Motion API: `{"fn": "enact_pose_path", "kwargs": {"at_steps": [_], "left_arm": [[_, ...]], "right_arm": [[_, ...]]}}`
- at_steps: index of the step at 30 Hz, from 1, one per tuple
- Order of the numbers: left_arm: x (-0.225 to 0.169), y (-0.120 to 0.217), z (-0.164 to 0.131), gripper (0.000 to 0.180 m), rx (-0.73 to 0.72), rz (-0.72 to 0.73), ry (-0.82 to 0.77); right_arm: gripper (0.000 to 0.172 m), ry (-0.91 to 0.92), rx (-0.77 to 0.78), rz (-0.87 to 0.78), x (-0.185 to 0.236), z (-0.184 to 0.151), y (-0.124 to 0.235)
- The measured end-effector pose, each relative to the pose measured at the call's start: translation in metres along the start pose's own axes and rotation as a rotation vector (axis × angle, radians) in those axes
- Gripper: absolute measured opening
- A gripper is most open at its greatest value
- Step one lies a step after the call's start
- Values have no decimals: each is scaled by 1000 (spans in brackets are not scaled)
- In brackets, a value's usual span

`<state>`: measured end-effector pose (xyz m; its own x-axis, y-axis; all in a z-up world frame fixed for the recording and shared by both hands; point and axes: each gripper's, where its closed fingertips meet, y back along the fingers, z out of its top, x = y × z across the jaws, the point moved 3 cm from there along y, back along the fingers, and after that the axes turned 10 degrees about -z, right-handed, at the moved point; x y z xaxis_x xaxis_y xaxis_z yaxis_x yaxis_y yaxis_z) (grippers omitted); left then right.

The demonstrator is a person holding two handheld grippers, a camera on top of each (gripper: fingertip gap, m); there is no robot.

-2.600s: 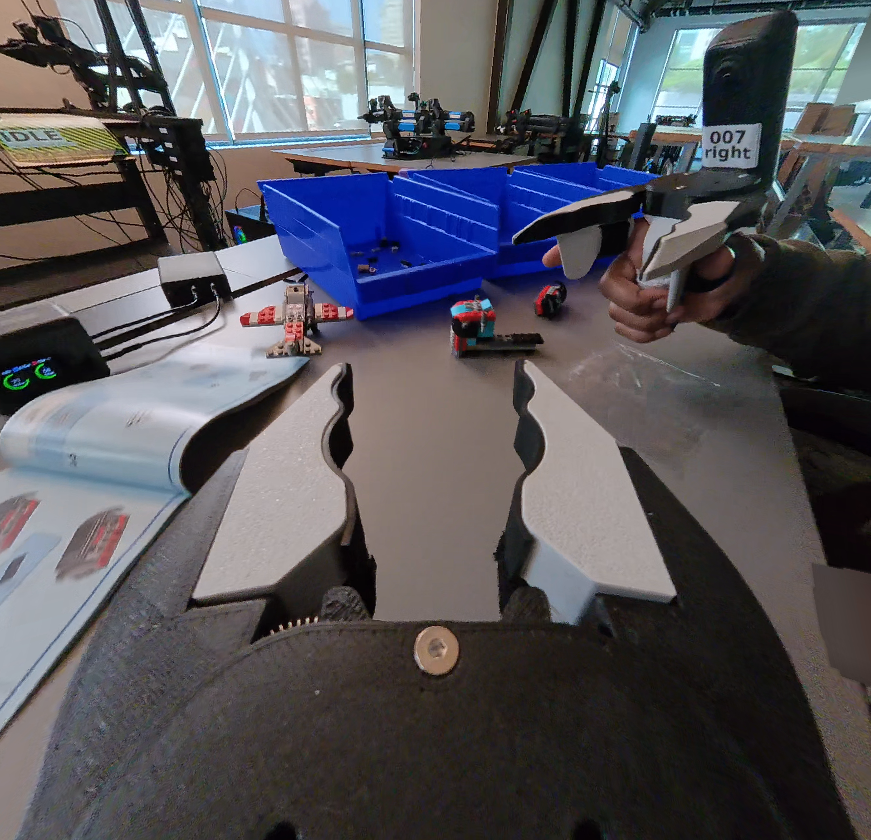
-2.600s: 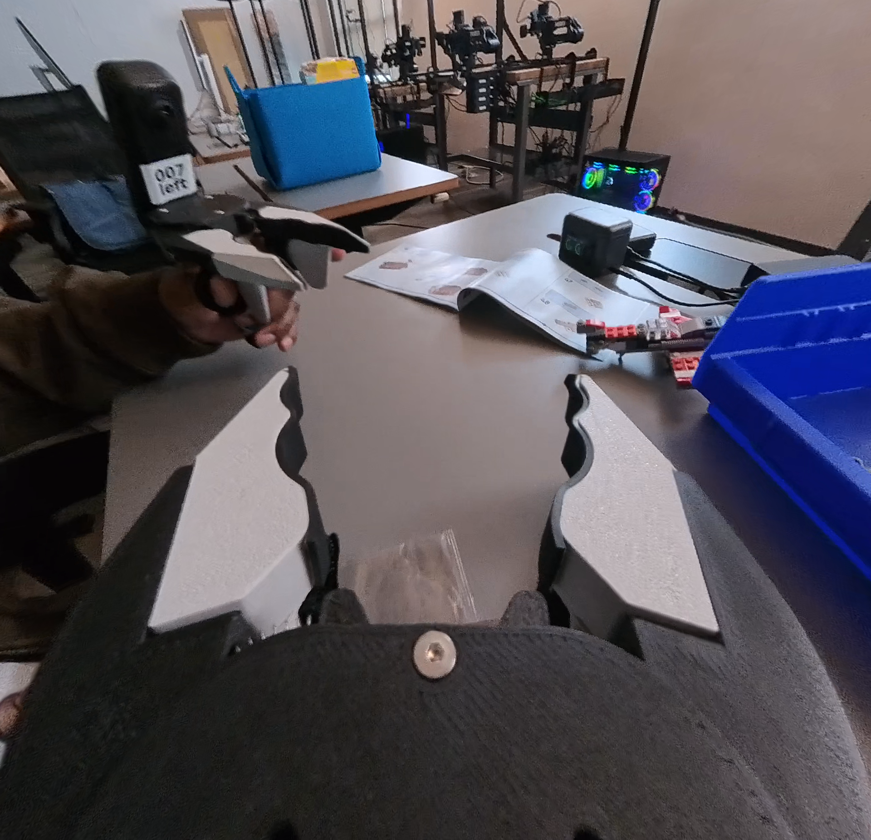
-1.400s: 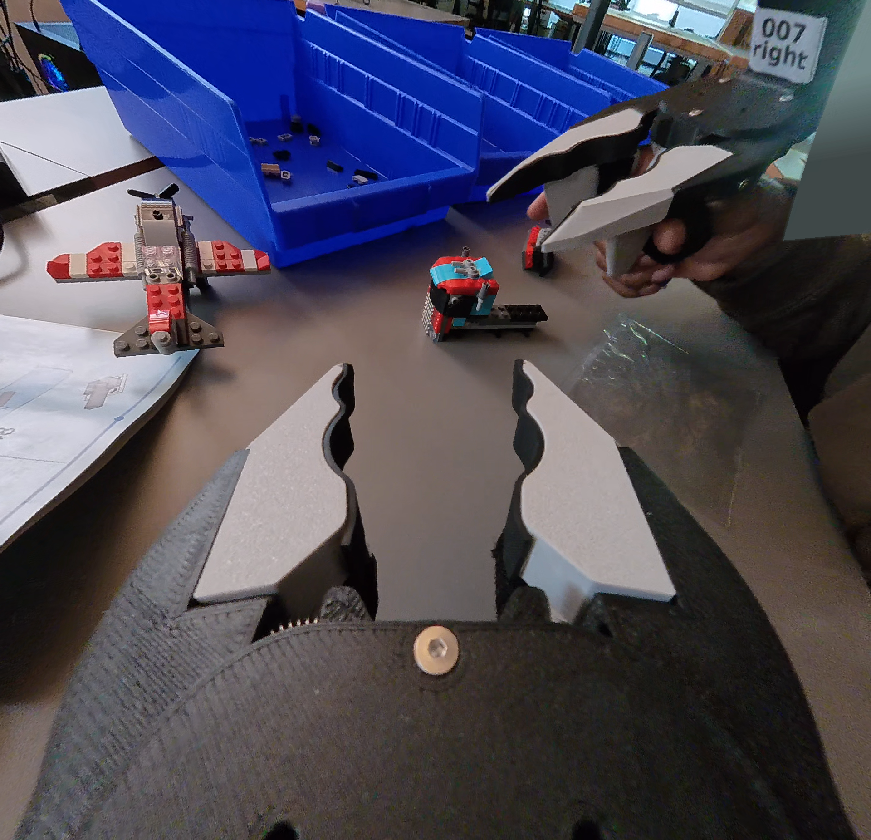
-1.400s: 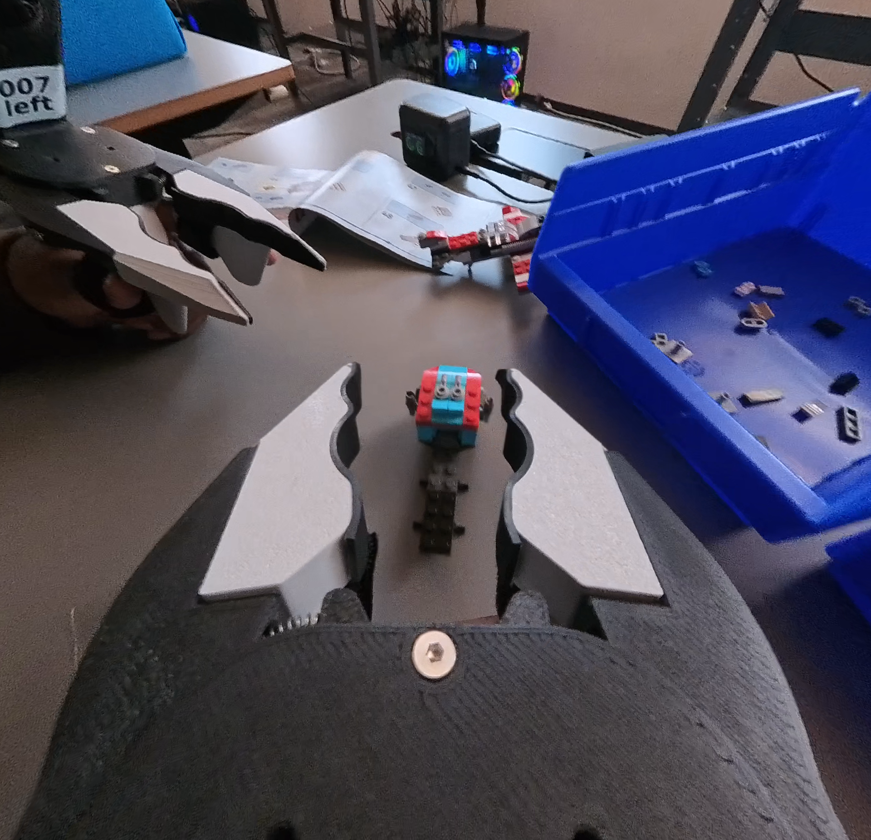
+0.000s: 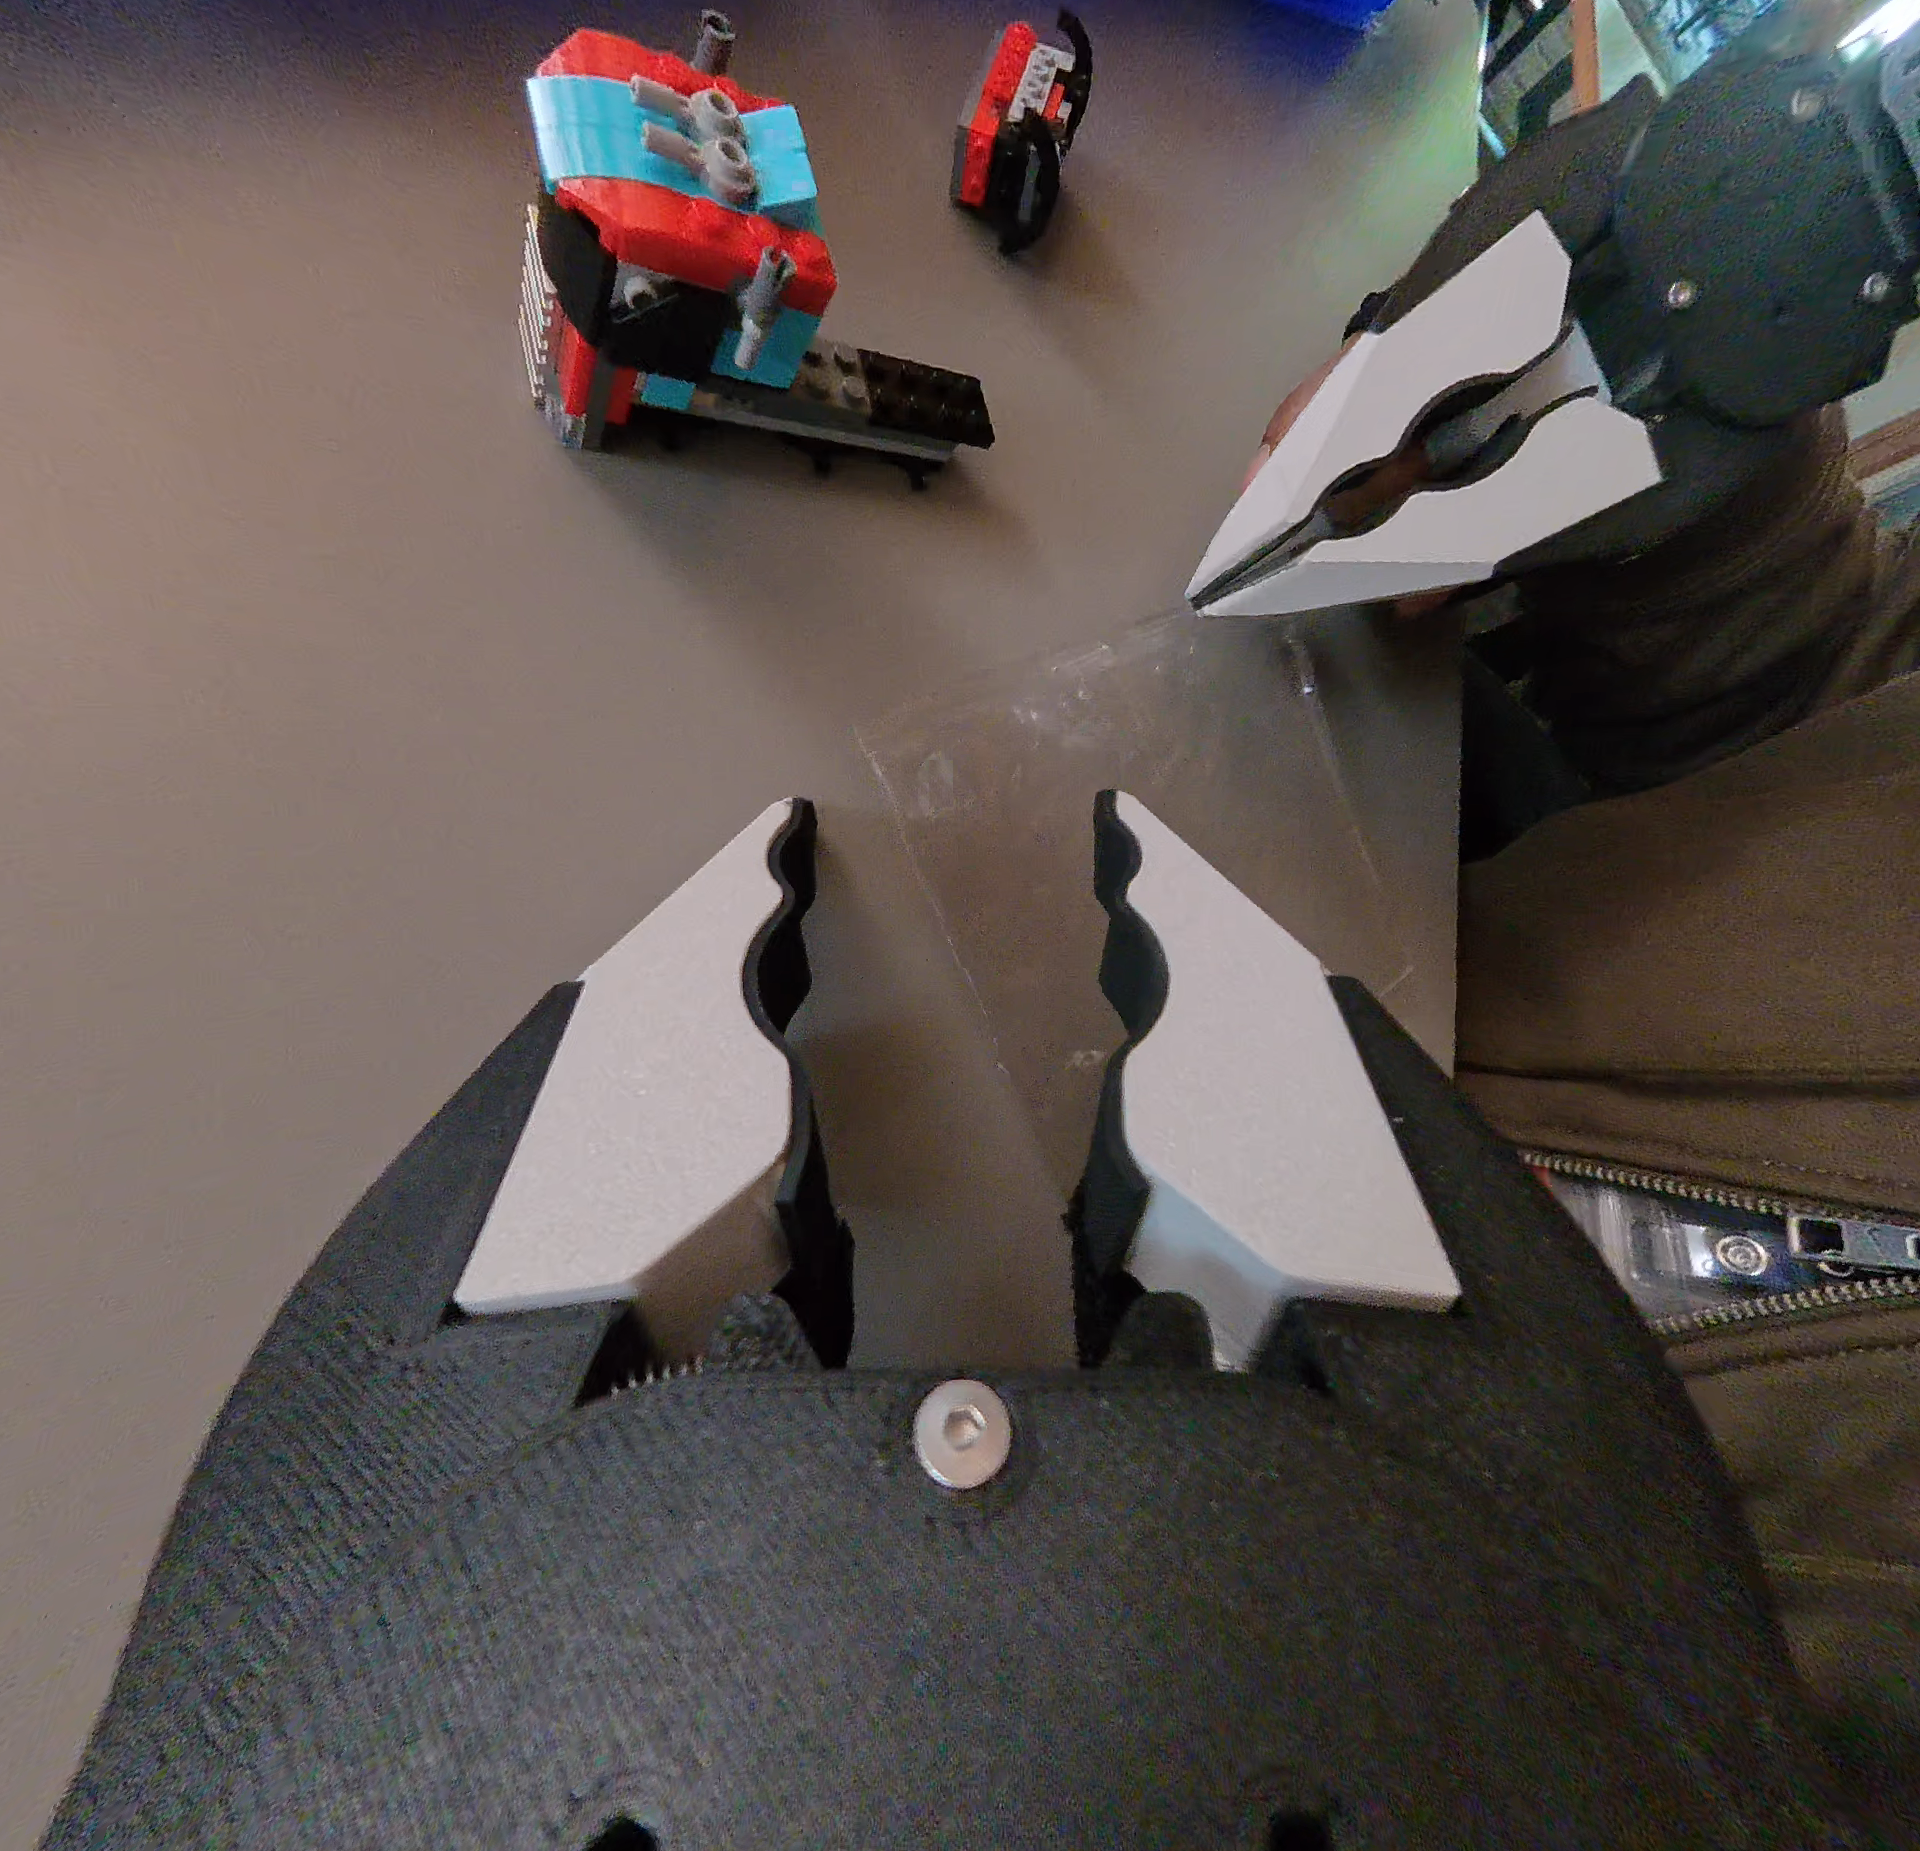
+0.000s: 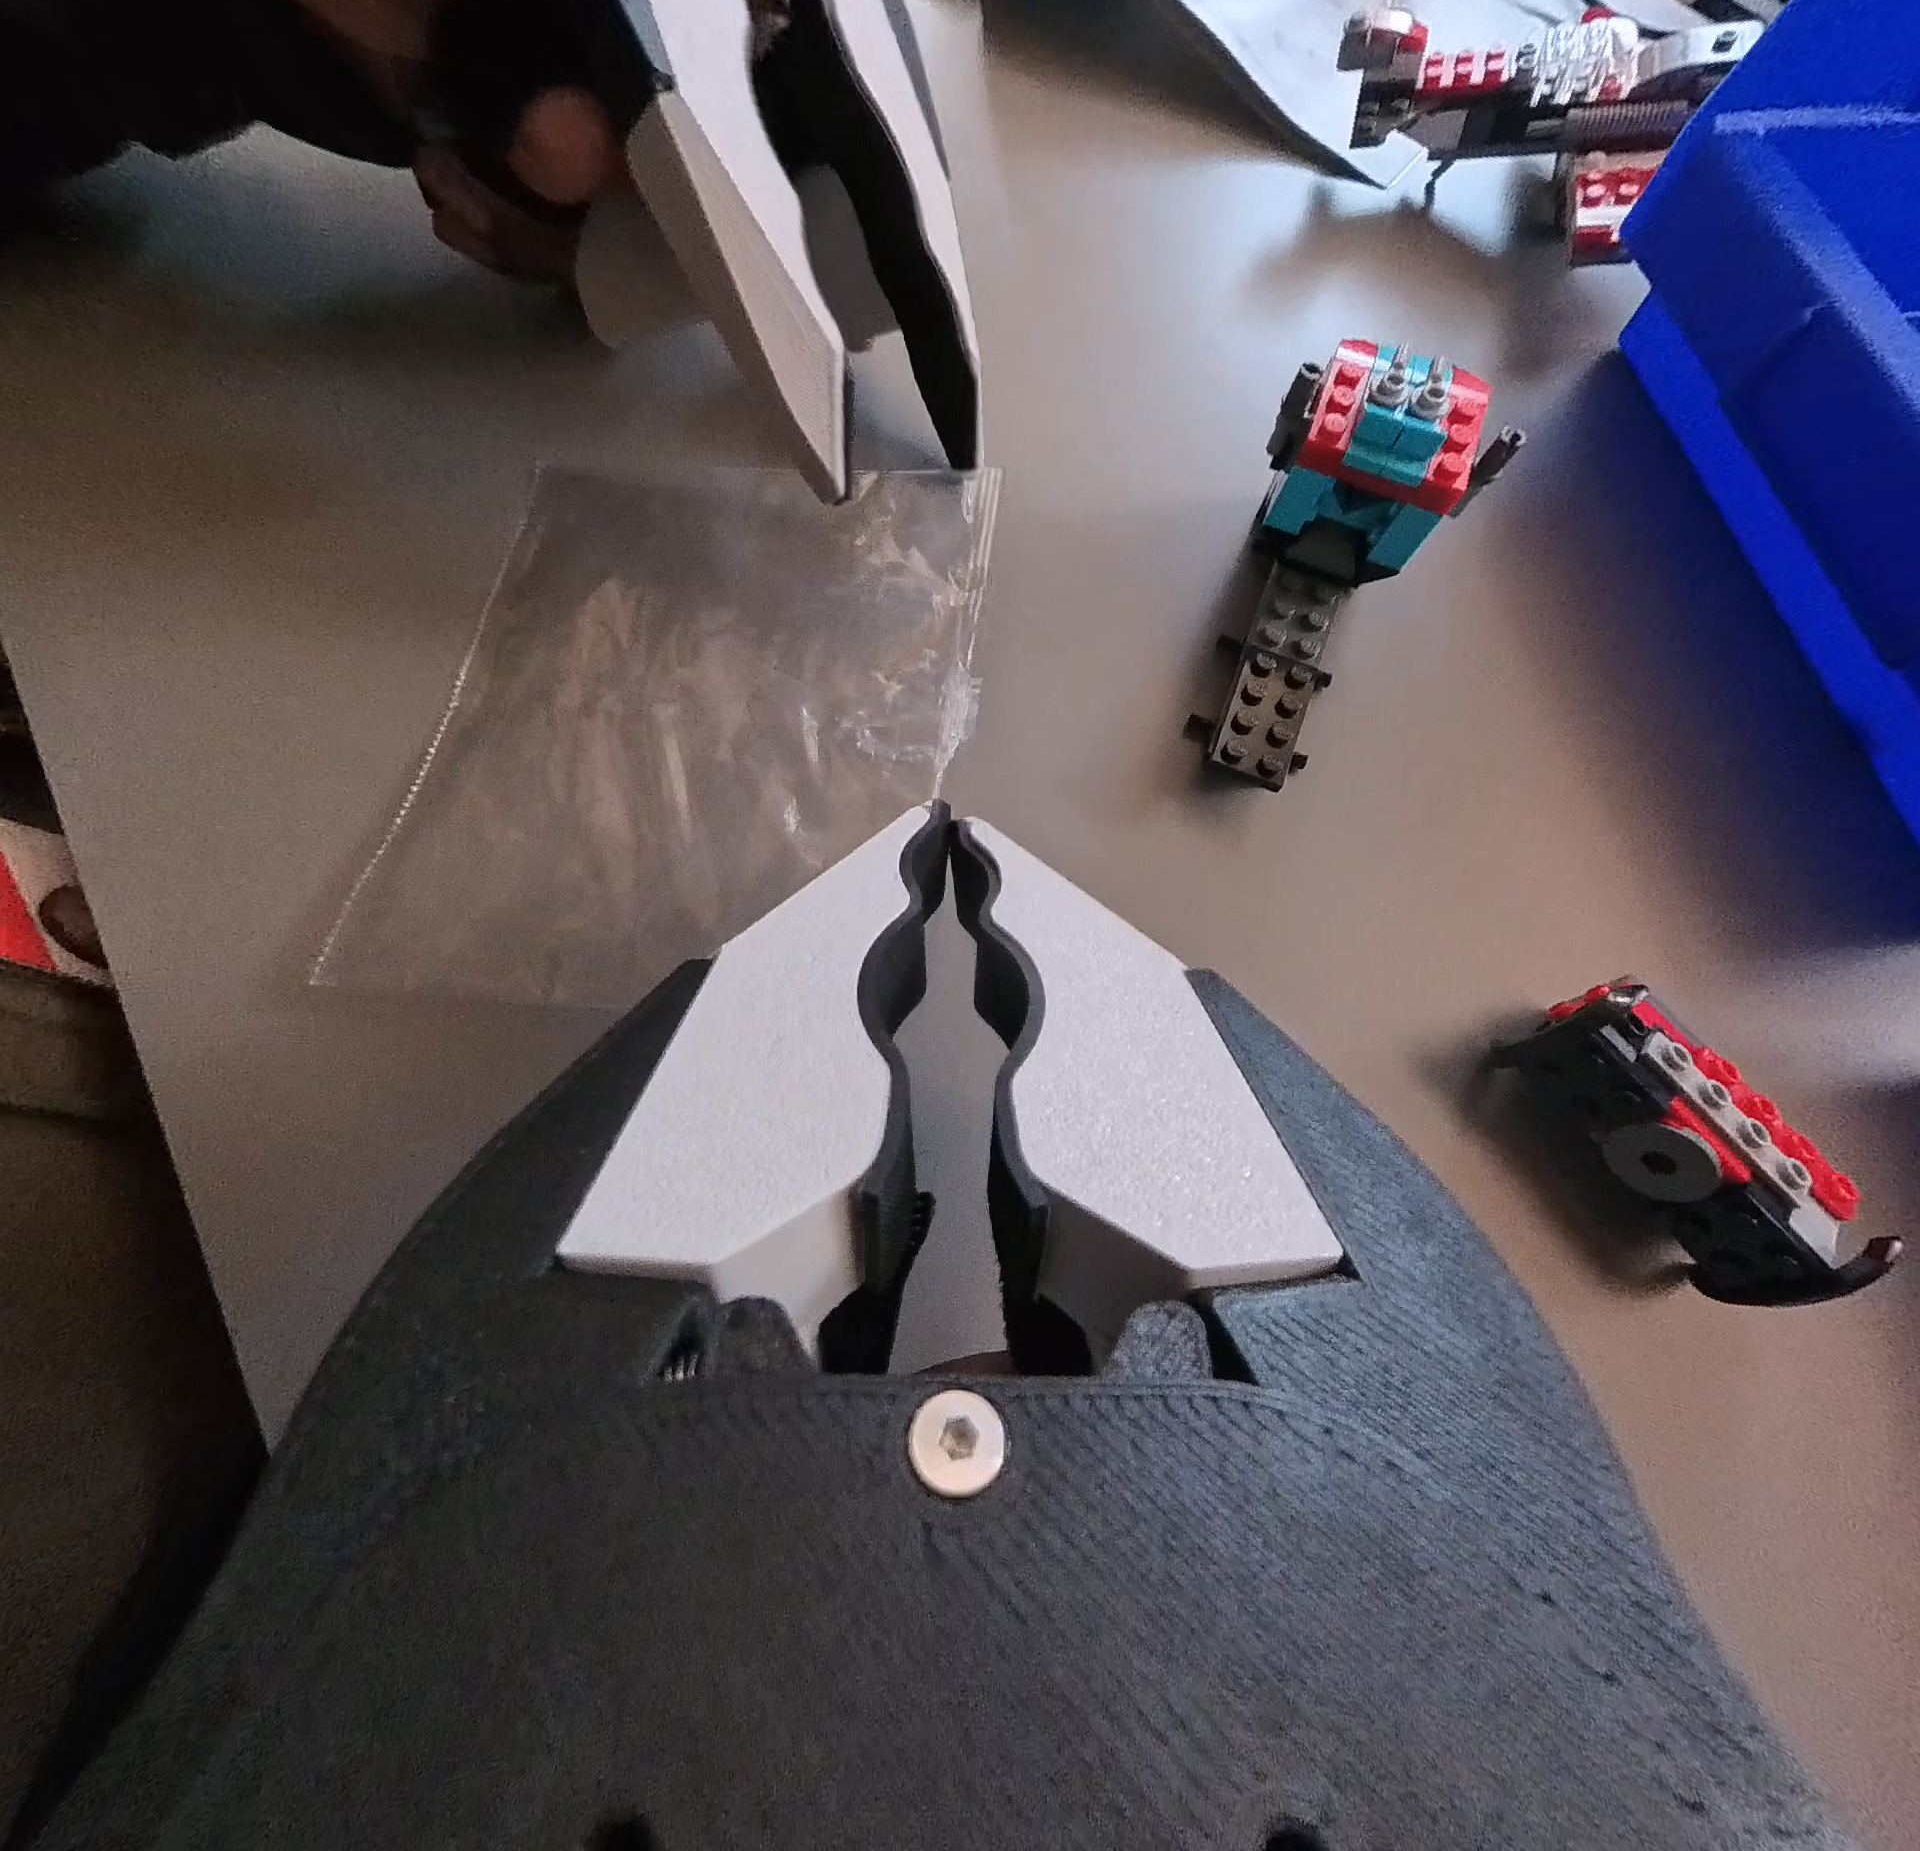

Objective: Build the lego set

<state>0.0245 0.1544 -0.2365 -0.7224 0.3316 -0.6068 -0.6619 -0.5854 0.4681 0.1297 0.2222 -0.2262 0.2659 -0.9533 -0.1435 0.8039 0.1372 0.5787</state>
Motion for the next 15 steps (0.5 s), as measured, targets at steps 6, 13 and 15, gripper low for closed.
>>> {"fn": "enact_pose_path", "kwargs": {"at_steps": [6, 13, 15], "left_arm": [[0, -4, 3, 34, -3, -75, 78], [-6, 19, 16, 1, -159, -194, 107], [-2, 42, 24, 1, -237, -195, 135]], "right_arm": [[0, 8, -49, -11, -3, 6, 1], [8, -52, -153, -31, -12, 22, 4], [31, -88, -206, -47, -19, 33, 7]]}}
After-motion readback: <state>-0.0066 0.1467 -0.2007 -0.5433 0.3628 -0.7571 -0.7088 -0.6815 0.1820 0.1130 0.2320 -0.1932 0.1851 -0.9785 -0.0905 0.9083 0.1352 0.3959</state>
